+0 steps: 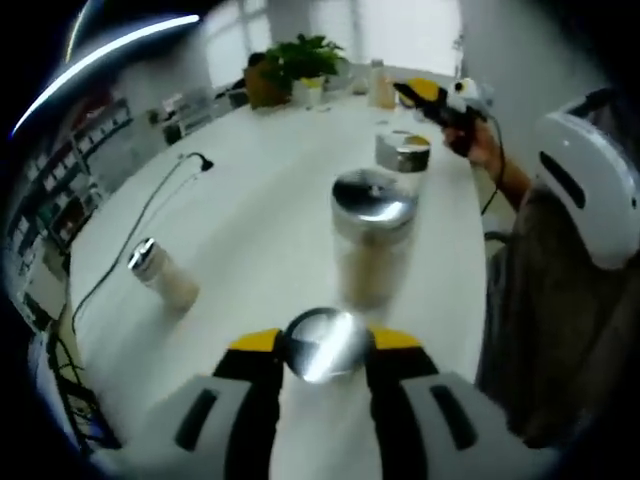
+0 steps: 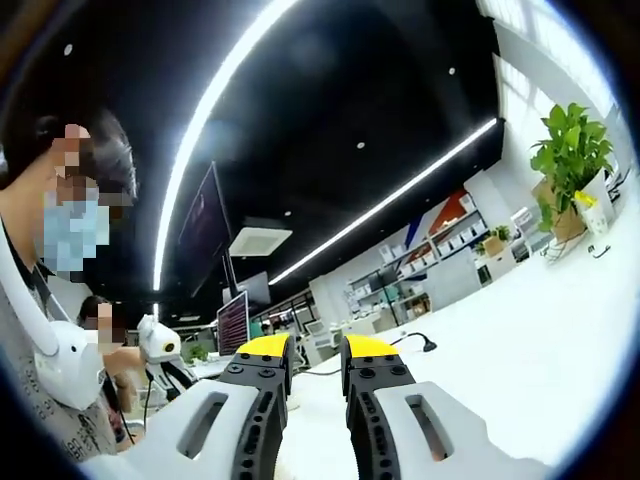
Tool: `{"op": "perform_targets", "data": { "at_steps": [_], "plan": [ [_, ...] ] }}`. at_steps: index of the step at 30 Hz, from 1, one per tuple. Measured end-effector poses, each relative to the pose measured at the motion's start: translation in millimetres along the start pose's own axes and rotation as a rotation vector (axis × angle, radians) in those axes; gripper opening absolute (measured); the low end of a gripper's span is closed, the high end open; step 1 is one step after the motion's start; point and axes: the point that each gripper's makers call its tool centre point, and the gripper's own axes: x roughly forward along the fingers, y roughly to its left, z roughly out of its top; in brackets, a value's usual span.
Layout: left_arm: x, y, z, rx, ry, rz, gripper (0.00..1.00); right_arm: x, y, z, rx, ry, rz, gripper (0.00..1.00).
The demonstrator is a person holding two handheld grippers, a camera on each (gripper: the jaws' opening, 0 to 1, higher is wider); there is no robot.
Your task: Rotate the seasoning bottle until the label or dispensing opening points toward the visible target arrow and the bottle remains upright within the marked orientation range
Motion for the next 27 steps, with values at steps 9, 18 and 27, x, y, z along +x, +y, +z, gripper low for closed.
{"op": "perform_targets", "data": {
  "at_steps": [9,18,27],
  "plan": [
    [-1,2.5,5.1,0.002,-0.128,0.045,0.34,2,0,-9.2,-0.039,0.017,-0.025,0.18],
    [-12,1.7,10.2,-0.134,-0.402,0.163,0.5,3,-1,-9.6,-0.029,0.031,-0.021,0.18],
    [-20,15.1,19.0,-0.208,-0.687,0.351,0.5,19,8,-7.3,-0.045,0.041,0.01,0.18]
  ]
}}
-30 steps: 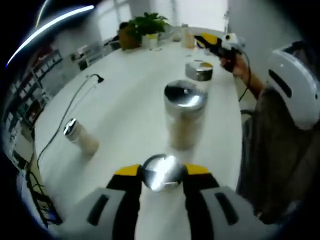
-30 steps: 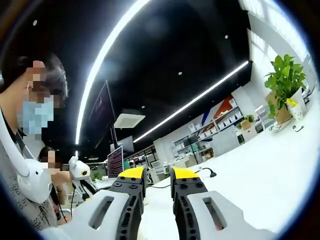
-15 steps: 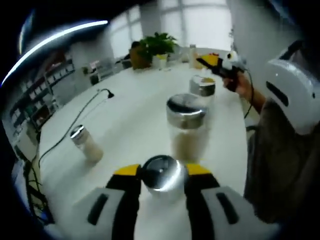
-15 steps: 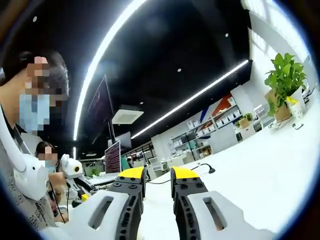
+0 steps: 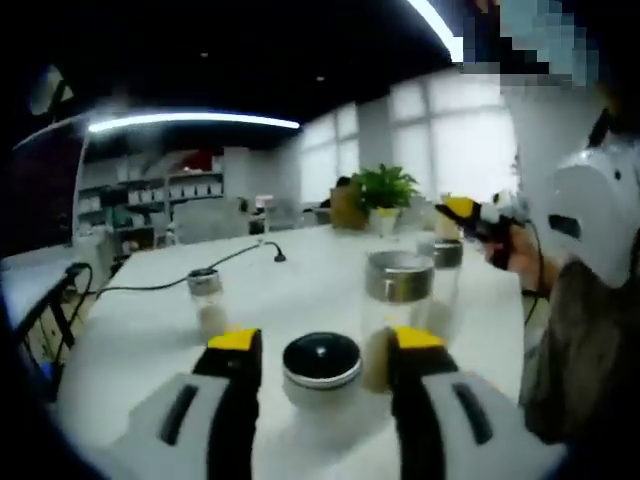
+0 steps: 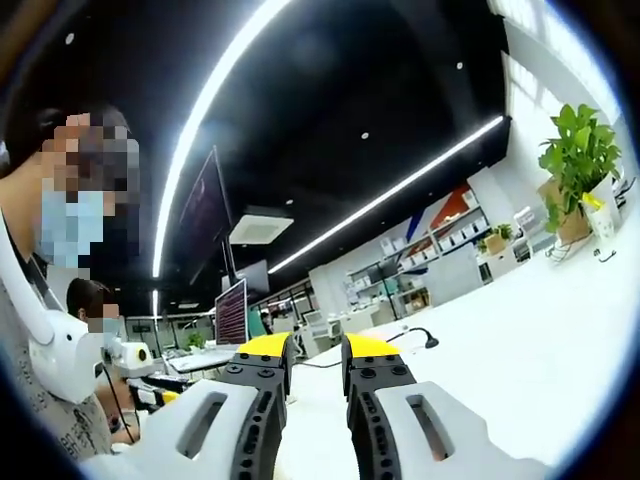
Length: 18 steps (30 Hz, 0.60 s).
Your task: Rotate the seasoning bottle until the label or dispensing opening points toward the visible target arrow and the bottle remains upright within the marked orientation range
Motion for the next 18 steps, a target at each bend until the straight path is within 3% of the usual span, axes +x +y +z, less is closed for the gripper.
{"op": "perform_targets", "data": {
  "at_steps": [2,5,11,13,18],
  "plan": [
    [0.5,-3.8,-2.3,-0.036,0.006,-0.027,0.39,1.3,1.4,-0.6,-0.003,0.002,0.003,0.18],
    [2.3,-3.3,-5.7,-0.024,0.006,-0.034,0.35,1.4,2.2,-2.1,-0.004,0.005,0.005,0.18],
    [-4.8,-1.8,-5.1,-0.019,0.018,-0.067,0.34,-0.7,3.7,-0.3,0.003,-0.008,0.005,0.18],
    [-5.9,-3.1,-5.3,-0.032,0.018,-0.106,0.34,-0.6,4.7,-0.4,-0.002,-0.004,0.007,0.18],
    [-6.6,-9.3,-6.5,-0.028,0.071,-0.284,0.33,0.6,8.1,0.4,0.016,-0.019,0.028,0.18]
  ]
}}
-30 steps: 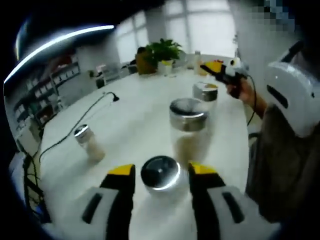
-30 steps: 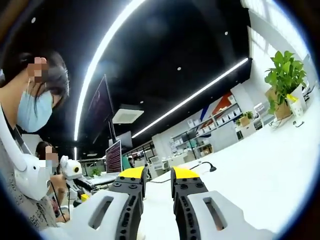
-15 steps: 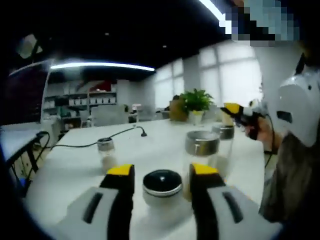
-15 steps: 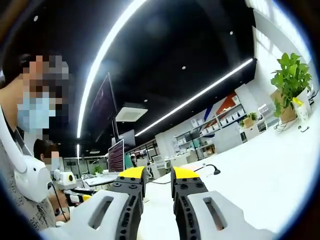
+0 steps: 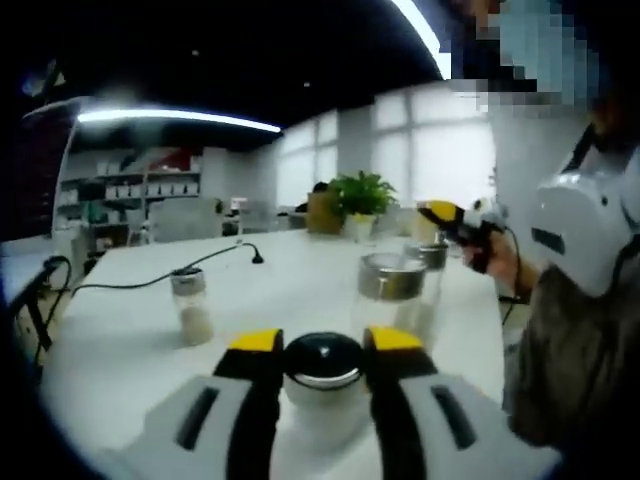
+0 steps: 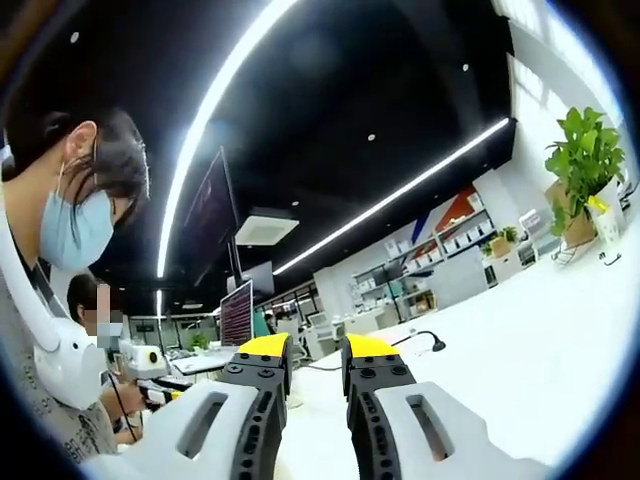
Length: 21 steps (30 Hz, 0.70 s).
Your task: Rotate the seasoning bottle until the label or dispensing opening points toward the visible target arrow and the bottle remains upright within the marked orientation range
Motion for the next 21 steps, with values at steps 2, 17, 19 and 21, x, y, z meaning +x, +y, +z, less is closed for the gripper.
{"op": "perform_targets", "data": {
  "at_steps": [2,17,19,21],
  "plan": [
    [2.3,2.5,0.0,0.011,0.002,-0.033,0.33,0.4,1.2,1.3,0.026,-0.016,0.011,0.18],
    [4.9,-3.3,-1.6,0.047,0.018,-0.26,0.33,-2.4,1.7,6.7,0.037,-0.052,0.029,0.18],
    [4.9,-4.1,-1.6,0.058,0.004,-0.303,0.33,-1.9,0.7,6.1,0.039,-0.05,0.032,0.18],
    [4.8,-3.4,-1.9,0.038,-0.003,-0.333,0.33,-1.3,0.5,5.1,0.039,-0.046,0.035,0.18]
  ]
}}
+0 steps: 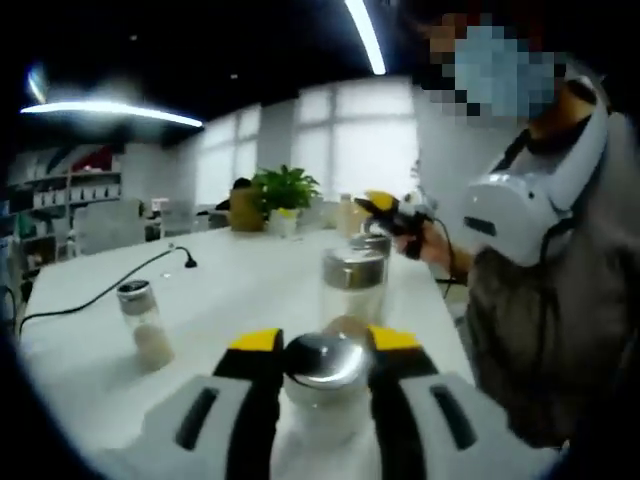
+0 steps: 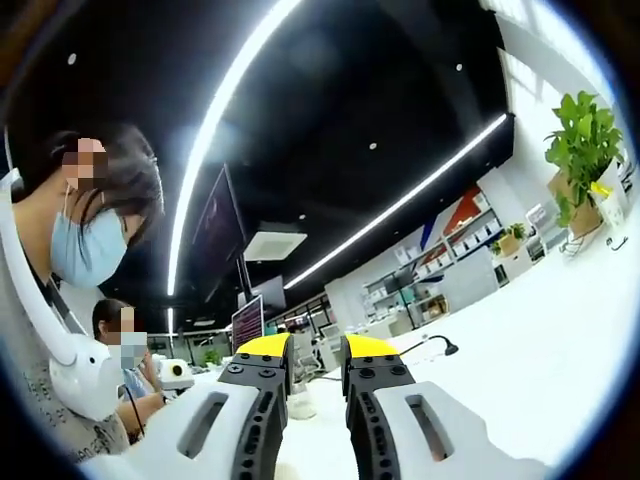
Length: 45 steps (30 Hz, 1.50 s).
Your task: Rotate the seasoning bottle until the label or dispensing opening points toward the visible target arrow and the bottle remains upright within the marked orientation range
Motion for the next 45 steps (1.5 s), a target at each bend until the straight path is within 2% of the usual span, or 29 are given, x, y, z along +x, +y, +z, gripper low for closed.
{"op": "perform_targets", "data": {
  "at_steps": [6,17,18,20,21,23,25,28,30,33,34,37,38,41,42,43,44,45],
  "plan": [
    [1,-2.6,-0.5,0.005,0.01,-0.048,0.33,2,3,3.9,0.016,-0.027,0.024,0.19],
    [-1,-3.3,-0.8,-0.008,0.035,-0.047,0.34,2,9,6.8,0.026,-0.062,0.047,0.22],
    [-3,-1.6,-1.1,0.023,0.046,-0.032,0.34,1,8,6.8,0.028,-0.066,0.043,0.22],
    [-5,2.6,10.8,0.035,-0.009,0.01,0.4,0,6,6.2,0.037,-0.069,0.039,0.22],
    [-6,2.5,19.3,0.004,-0.053,0.024,0.47,-1,5,5.8,0.044,-0.073,0.039,0.22],
    [-11,2.9,27.2,-0.021,-0.083,0.063,0.53,0,3,5.6,0.058,-0.08,0.037,0.22],
    [-17,5.5,27.9,0.01,-0.064,0.145,0.53,0,3,6.0,0.066,-0.088,0.035,0.22],
    [-27,12.0,31.1,0.025,-0.089,0.285,0.53,2,3,5.4,0.071,-0.089,0.034,0.22],
    [-37,22.8,24.2,-0.022,-0.087,0.436,0.55,4,3,4.2,0.07,-0.085,0.032,0.21],
    [-50,24.4,26.9,0.042,-0.13,0.57,0.55,5,4,4.0,0.07,-0.087,0.029,0.21],
    [-52,22.4,30.8,0.024,-0.173,0.593,0.55,5,4,3.8,0.069,-0.087,0.026,0.21],
    [-50,5.5,36.9,-0.036,-0.276,0.545,0.6,5,5,3.1,0.063,-0.081,0.022,0.21],
    [-46,-0.2,34.1,-0.056,-0.281,0.522,0.61,5,5,3.0,0.062,-0.08,0.02,0.21],
    [-43,4.7,22.1,-0.004,-0.232,0.606,0.6,6,4,4.8,0.078,-0.098,0.014,0.21],
    [-44,9.9,18.3,0.065,-0.193,0.674,0.58,6,3,5.1,0.079,-0.102,0.01,0.21],
    [-43,9.9,19.1,0.133,-0.183,0.686,0.56,7,2,5.4,0.08,-0.105,0.003,0.21],
    [-44,10.4,19.9,0.138,-0.206,0.695,0.51,7,1,5.7,0.08,-0.107,-0.002,0.21],
    [-45,11.3,17.5,0.09,-0.222,0.701,0.47,7,1,6.0,0.082,-0.108,-0.005,0.21]
  ]
}}
